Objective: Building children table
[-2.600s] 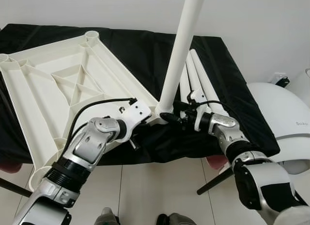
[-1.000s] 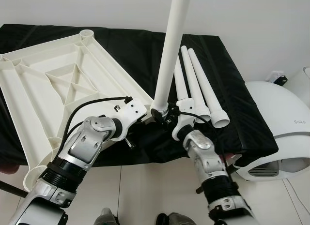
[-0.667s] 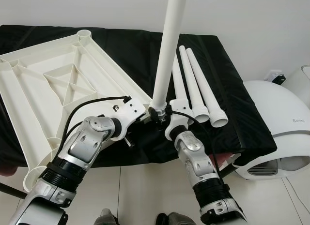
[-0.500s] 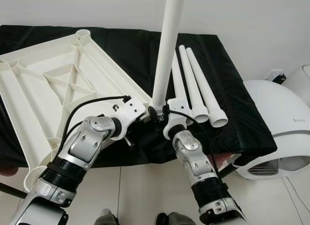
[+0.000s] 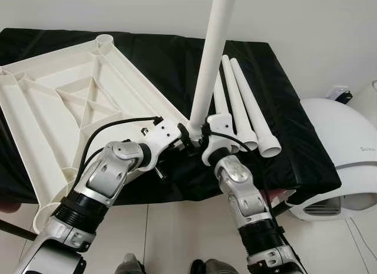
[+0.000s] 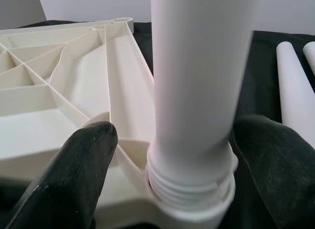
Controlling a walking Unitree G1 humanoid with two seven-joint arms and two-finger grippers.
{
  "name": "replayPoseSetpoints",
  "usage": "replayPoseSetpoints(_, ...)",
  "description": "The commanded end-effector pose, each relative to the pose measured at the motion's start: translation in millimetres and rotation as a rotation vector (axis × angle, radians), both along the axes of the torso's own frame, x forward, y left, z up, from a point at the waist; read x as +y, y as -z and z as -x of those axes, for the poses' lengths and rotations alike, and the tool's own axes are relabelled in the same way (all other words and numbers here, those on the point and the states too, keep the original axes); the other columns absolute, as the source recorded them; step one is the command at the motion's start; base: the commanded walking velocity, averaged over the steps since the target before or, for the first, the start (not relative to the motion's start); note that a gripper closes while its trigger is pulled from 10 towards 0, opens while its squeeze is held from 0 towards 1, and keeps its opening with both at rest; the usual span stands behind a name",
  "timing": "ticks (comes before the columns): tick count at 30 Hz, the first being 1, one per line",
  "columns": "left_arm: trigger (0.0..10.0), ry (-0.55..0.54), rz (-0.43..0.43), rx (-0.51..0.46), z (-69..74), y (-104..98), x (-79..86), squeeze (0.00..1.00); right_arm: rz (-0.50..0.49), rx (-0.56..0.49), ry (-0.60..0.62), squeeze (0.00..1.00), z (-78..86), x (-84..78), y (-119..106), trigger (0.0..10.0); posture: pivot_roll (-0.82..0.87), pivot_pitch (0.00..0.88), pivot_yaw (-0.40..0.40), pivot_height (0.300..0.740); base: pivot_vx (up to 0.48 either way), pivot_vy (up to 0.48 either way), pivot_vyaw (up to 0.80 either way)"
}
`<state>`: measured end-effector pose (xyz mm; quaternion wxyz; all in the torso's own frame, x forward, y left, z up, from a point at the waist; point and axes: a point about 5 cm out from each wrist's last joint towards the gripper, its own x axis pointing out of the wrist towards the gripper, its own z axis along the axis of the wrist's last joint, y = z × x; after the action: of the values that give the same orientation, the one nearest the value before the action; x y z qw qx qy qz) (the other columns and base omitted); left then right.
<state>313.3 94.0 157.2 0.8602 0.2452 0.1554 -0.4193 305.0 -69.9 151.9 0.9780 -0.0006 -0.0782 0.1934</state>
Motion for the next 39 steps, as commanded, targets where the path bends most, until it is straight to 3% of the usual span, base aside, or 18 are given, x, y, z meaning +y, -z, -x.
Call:
replayPoseSetpoints(1, 10.0, 0.023, -0.006, -0.033, -0.5, -3, -6.9, 0.0, -0.018, -0.015, 0.018, 1.0, 1.7, -4.1, -3, 10.0, 0.0, 0.069, -0.05, 0.74, 0.0, 0.0, 0.0)
replayPoseSetpoints(6, 10.0, 0.033, -0.013, -0.039, -0.5, -2, -7.0, 0.0, -0.001, -0.029, 0.023, 1.0, 2.1, -17.7, -4, 10.0, 0.0, 0.063, -0.047, 0.74, 0.0, 0.0, 0.0)
replayPoseSetpoints(7, 10.0, 0.034, -0.006, -0.033, -0.6, -2, -7.0, 1.0, 0.0, -0.027, 0.035, 1.0, 1.3, -22.5, -4, 10.0, 0.0, 0.06, -0.046, 0.74, 0.0, 0.0, 0.0)
replayPoseSetpoints(18, 10.0, 0.038, -0.01, -0.045, -2.3, -4, -5.9, 1.0, 0.008, -0.056, 0.038, 1.0, 0.5, -40.7, -6, 10.0, -0.01, 0.038, -0.039, 0.74, 0.0, 0.0, 0.0)
replayPoseSetpoints(19, 10.0, 0.041, -0.013, -0.05, -2.6, -4, -6.3, 0.95, 0.011, -0.061, 0.029, 0.52, 0.0, -41.6, -7, 10.0, -0.01, 0.033, -0.038, 0.74, 0.0, 0.0, 0.0)
replayPoseSetpoints(20, 10.0, 0.043, -0.015, -0.053, -2.7, -5, -6.5, 0.0, 0.006, -0.065, 0.019, 0.27, -0.3, -42.5, -7, 10.0, -0.01, 0.033, -0.038, 0.74, 0.0, 0.0, 0.0)
replayPoseSetpoints(21, 10.0, 0.043, -0.015, -0.053, -2.7, -5, -6.5, 0.0, 0.006, -0.065, 0.019, 0.27, -0.3, -42.5, -7, 10.0, -0.01, 0.033, -0.038, 0.74, 0.0, 0.0, 0.0)
replayPoseSetpoints(22, 10.0, 0.044, -0.014, -0.055, -3.1, -6, -6.3, 0.0, -0.007, -0.068, 0.007, 0.0, -1.1, -43.6, -8, 10.0, 0.0, 0.029, -0.037, 0.74, 0.0, 0.0, 0.0)
replayPoseSetpoints(29, 10.0, 0.069, 0.018, -0.054, 0.1, -16, 4.6, 0.0, -0.051, -0.061, -0.053, 0.0, -1.6, -59.7, -12, 10.0, 0.0, 0.036, -0.037, 0.74, 0.0, 0.0, 0.0)
replayPoseSetpoints(35, 10.0, 0.074, 0.091, -0.048, 3.7, -30, 16.4, 0.0, -0.034, -0.062, -0.069, 0.0, -0.5, -76.4, -13, 10.0, 0.01, 0.045, -0.033, 0.74, 0.0, 0.0, 0.0)
replayPoseSetpoints(39, 10.0, 0.078, 0.085, -0.038, 6.1, -28, 18.0, 0.0, -0.026, -0.069, -0.06, 0.0, -2.6, -81.1, -14, 10.0, 0.01, 0.047, -0.026, 0.74, 0.0, 0.0, 0.0)
